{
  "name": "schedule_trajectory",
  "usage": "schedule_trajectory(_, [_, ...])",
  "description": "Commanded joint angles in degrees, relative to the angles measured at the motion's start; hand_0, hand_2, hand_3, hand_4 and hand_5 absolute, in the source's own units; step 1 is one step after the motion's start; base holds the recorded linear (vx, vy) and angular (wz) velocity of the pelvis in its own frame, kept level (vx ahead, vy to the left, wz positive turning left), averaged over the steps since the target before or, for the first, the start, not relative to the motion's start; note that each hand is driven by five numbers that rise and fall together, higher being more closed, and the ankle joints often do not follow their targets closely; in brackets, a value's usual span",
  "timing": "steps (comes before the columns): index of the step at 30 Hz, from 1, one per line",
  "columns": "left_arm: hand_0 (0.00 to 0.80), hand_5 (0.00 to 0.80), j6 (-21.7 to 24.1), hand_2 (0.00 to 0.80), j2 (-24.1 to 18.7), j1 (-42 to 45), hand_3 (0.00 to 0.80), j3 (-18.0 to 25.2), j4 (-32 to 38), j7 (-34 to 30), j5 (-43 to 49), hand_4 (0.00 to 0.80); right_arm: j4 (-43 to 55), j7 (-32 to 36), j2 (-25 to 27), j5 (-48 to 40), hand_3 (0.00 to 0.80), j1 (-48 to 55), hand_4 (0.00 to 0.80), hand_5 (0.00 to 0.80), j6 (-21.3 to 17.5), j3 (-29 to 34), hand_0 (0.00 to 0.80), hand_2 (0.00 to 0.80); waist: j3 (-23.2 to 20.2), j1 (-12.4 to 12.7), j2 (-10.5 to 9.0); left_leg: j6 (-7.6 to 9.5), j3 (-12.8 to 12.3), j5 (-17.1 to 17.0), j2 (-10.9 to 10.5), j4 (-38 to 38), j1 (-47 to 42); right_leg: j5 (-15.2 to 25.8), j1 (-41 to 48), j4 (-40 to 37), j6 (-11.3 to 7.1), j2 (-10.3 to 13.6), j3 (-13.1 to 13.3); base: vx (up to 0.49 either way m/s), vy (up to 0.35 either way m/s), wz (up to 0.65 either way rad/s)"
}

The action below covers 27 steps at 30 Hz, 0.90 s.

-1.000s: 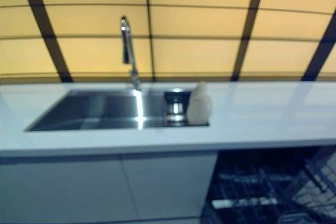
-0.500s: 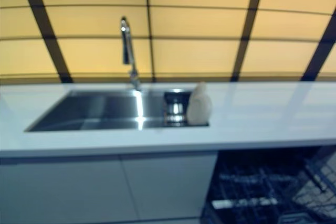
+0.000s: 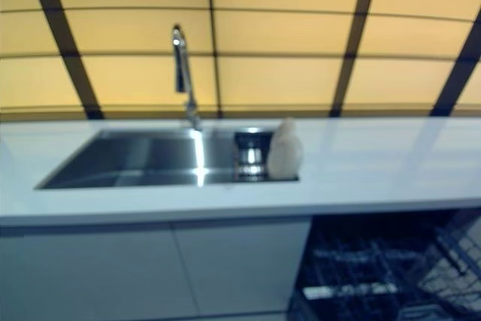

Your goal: Take plates into dishwasher

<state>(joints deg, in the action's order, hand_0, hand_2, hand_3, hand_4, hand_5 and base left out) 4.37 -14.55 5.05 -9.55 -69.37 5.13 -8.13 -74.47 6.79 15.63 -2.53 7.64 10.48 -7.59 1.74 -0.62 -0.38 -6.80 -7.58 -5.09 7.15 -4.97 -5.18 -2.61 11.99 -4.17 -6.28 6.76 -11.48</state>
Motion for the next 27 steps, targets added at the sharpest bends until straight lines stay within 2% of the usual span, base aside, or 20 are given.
schedule_trajectory(1, [0.0,0.0,2.37,0.0,-0.42,-5.83,0.0,1.28,-3.05,1.32,1.12,0.0,-4.12,-4.07,-1.09,-3.43,0.0,-2.34,0.0,0.0,3.09,1.97,0.0,0.0,3.15,-0.24,-0.76,3.22,-0.56,2.95,-1.84,0.43,-3.1,6.26,-4.45,1.34,-0.61,1.39,0.29,-0.027,0.027,-0.22])
schedule_trajectory(11, [0.0,0.0,3.48,0.0,-4.15,-6.41,0.0,2.94,-2.72,0.02,1.19,0.0,-4.22,-11.95,5.55,-3.9,0.0,0.95,0.0,0.0,5.61,12.53,0.0,0.0,4.18,-2.04,-2.88,3.11,-3.39,3.25,-1.11,0.67,-3.12,7.27,-6.17,2.18,-1.95,1.85,1.59,-0.032,-0.014,-0.16])
schedule_trajectory(18, [0.0,0.0,4.12,0.0,-6.82,-6.56,0.0,3.97,-3.19,-1.01,2.41,0.0,-3.46,-14.94,17.75,-0.5,0.0,2.6,0.0,0.0,5.13,22.24,0.0,0.0,3.98,-2.2,-4.79,3.1,-3.71,3.34,-0.9,0.75,-2.52,8.04,-6.95,2.2,-2.28,2.2,1.56,-0.009,-0.019,-0.06])
schedule_trajectory(23, [0.0,0.0,4.61,0.0,-7.73,-6.45,0.0,3.39,-3.97,-1.11,2.46,0.0,-1.21,-20.54,27.23,-1.61,0.0,2.32,0.0,0.0,-0.31,28.28,0.0,0.0,3.75,-1.97,-5.44,3.12,-3.28,3.48,-0.84,0.73,-2.11,8.35,-7.17,1.96,-2.05,2.04,1.67,-0.001,-0.006,-0.01])
schedule_trajectory(25, [0.0,0.0,5.2,0.0,-7.86,-6.1,0.0,3.26,-4.36,-1.14,2.26,0.0,2.27,-24.85,31.4,-1.94,0.0,1.86,0.0,0.0,-4.35,31.28,0.0,0.0,3.55,-1.99,-5.52,3.06,-3.1,3.59,-0.83,0.64,-2.07,8.39,-7.23,1.81,-1.92,1.89,1.81,0.0,0.0,0.0])
schedule_trajectory(26, [0.0,0.0,5.3,0.0,-7.86,-5.91,0.0,3.2,-4.3,-1.13,2.0,0.0,5.38,-25.88,32.8,-1.93,0.0,1.69,0.0,0.0,-3.89,32.43,0.0,0.0,3.45,-2.07,-5.5,2.99,-3.1,3.63,-0.8,0.61,-2.04,8.37,-7.23,1.73,-1.87,1.86,1.82,0.0,0.0,0.0])
schedule_trajectory(27, [0.0,0.0,5.46,0.0,-7.82,-5.66,0.0,3.23,-4.22,-1.1,1.77,0.0,7.94,-27.58,33.89,-1.4,0.0,1.43,0.0,0.0,-5.13,33.2,0.0,0.0,3.34,-2.14,-5.49,2.94,-3.09,3.65,-0.83,0.55,-2.01,8.37,-7.23,1.61,-1.81,1.84,1.88,0.0,0.0,0.0])
